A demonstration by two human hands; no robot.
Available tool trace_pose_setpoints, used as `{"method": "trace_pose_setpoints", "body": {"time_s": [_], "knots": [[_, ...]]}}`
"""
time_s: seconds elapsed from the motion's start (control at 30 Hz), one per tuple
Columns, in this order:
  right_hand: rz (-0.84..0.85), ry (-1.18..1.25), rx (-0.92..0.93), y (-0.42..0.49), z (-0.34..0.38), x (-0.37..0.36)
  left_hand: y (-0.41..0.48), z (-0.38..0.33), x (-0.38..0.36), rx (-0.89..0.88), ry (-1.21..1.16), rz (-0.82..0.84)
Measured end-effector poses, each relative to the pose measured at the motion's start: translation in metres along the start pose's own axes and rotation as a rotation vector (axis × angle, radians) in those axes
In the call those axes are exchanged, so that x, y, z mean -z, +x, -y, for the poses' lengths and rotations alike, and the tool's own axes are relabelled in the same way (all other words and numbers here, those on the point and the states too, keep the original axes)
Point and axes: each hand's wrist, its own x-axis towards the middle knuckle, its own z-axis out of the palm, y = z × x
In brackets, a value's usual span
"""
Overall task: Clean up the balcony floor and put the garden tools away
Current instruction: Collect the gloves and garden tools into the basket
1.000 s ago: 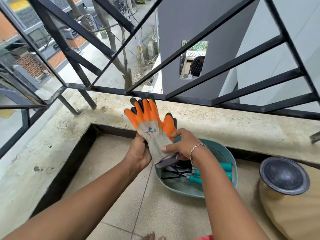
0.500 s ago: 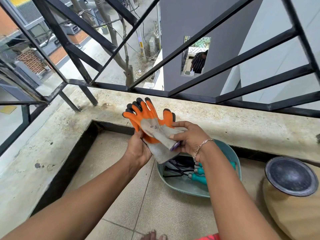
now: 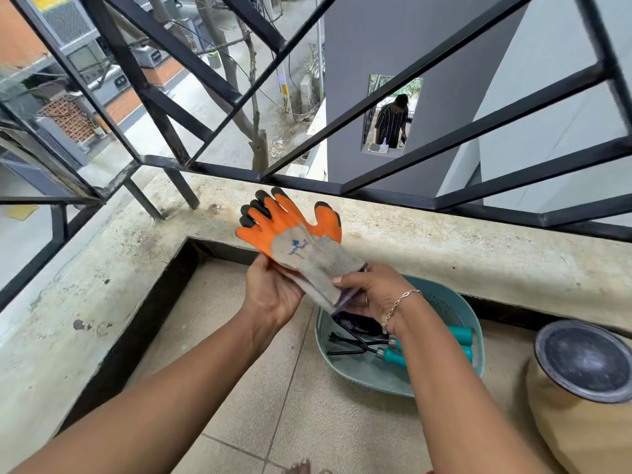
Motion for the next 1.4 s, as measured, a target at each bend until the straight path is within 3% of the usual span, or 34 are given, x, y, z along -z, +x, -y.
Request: {"method": "trace_pose_setpoints", "body": {"time_s": [0.23, 0.47, 0.7, 1.07, 1.17, 1.2, 1.27, 1.33, 1.4], "knots": [[0.083, -0.251, -0.059, -0.016, 0.005, 0.052, 0.014, -0.041, 0.028, 0.010, 0.162, -0.014], [-0.173, -0.454, -0.064, -0.022, 0.001, 0.091, 0.004, -0.023, 0.020, 0.183, 0.625, 0.161], [-0.323, -0.795, -0.179, -0.020, -0.004, 0.111, -0.002, 0.016, 0.013, 0.215, 0.970, 0.067], [-0.378, -1.027, -0.234, -0.009, -0.020, 0.115, -0.014, 0.071, 0.019, -0.288, 1.986, 0.165], [-0.449, -1.068, -0.244, -0.004, -0.025, 0.118, -0.020, 0.082, 0.015, -0.601, 2.326, 0.330], [-0.480, -1.091, -0.240, -0.004, -0.026, 0.117, -0.021, 0.086, 0.013, -0.598, 2.427, 0.413], [-0.544, -1.168, -0.204, -0.003, -0.025, 0.111, -0.018, 0.097, 0.014, -0.343, 2.528, 0.529], [-0.588, -1.283, -0.116, -0.002, -0.022, 0.099, -0.014, 0.103, 0.017, -0.122, 2.600, 0.555], [-0.540, -1.381, -0.053, 0.001, -0.023, 0.085, -0.009, 0.110, 0.023, -0.059, 2.649, 0.584]]}}
